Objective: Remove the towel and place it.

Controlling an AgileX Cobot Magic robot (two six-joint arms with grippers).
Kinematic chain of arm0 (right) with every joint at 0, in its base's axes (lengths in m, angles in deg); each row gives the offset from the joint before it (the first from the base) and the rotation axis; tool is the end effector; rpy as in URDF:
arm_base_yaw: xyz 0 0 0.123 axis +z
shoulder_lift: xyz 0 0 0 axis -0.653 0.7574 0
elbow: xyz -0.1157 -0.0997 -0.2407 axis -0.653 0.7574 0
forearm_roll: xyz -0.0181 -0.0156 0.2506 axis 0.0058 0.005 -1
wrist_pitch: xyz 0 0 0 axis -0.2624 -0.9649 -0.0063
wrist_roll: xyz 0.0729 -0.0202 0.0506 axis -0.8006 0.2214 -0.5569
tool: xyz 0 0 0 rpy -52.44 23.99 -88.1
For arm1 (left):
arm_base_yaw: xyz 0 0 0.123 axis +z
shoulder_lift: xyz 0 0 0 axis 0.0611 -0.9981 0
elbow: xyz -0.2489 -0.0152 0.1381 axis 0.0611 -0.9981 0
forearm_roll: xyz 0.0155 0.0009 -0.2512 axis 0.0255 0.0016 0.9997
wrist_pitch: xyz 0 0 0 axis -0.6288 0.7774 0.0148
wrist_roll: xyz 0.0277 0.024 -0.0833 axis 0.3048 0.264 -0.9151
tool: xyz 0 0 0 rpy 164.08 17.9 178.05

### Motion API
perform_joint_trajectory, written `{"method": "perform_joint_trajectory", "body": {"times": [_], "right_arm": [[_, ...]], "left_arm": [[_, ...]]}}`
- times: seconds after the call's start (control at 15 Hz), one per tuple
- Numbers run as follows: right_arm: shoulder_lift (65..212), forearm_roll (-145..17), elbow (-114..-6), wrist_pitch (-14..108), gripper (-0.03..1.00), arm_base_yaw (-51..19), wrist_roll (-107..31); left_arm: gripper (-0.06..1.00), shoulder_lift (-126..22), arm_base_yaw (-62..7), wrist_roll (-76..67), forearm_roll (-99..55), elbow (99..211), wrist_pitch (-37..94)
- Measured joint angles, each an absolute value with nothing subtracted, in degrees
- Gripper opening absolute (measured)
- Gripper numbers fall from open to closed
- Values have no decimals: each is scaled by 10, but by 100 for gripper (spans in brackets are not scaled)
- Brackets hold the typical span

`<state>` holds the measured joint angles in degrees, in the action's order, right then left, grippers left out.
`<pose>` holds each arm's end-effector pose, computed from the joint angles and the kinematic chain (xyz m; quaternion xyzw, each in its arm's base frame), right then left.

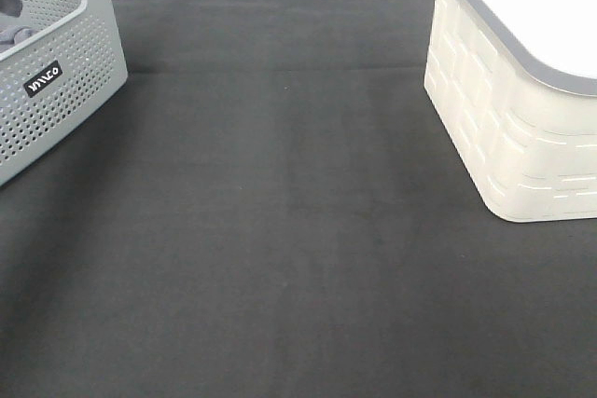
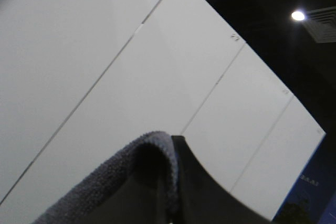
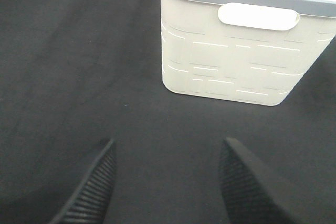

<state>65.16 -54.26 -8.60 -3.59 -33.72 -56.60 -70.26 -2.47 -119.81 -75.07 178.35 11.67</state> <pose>-0.0047 -0.0030 0.2784 -0.0850 0.8442 -0.0034 0.5292 0.3602 -0.0068 0.5379 -0.1364 0.5073 -0.3386 0.7806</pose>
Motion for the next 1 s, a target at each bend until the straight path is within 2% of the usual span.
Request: {"method": "perform_joint_trajectory", "body": {"times": [0.33,0.47,0.8,1.0], "right_arm": [[652,-543,-86,-36,59,-337,-566],[652,-543,-86,-36,59,-337,-566],[652,-543,-86,-36,59,-337,-566],[652,-543,-86,-36,59,-337,-566]], "left_arm": [[0,-703,-152,-1205,-882,1813,110],[0,-703,-191,-1251,-962,1801,109],[0,-703,-209,-1536,-1291,1730,-44],[0,-708,-209,-1593,-1349,1723,-170]]}}
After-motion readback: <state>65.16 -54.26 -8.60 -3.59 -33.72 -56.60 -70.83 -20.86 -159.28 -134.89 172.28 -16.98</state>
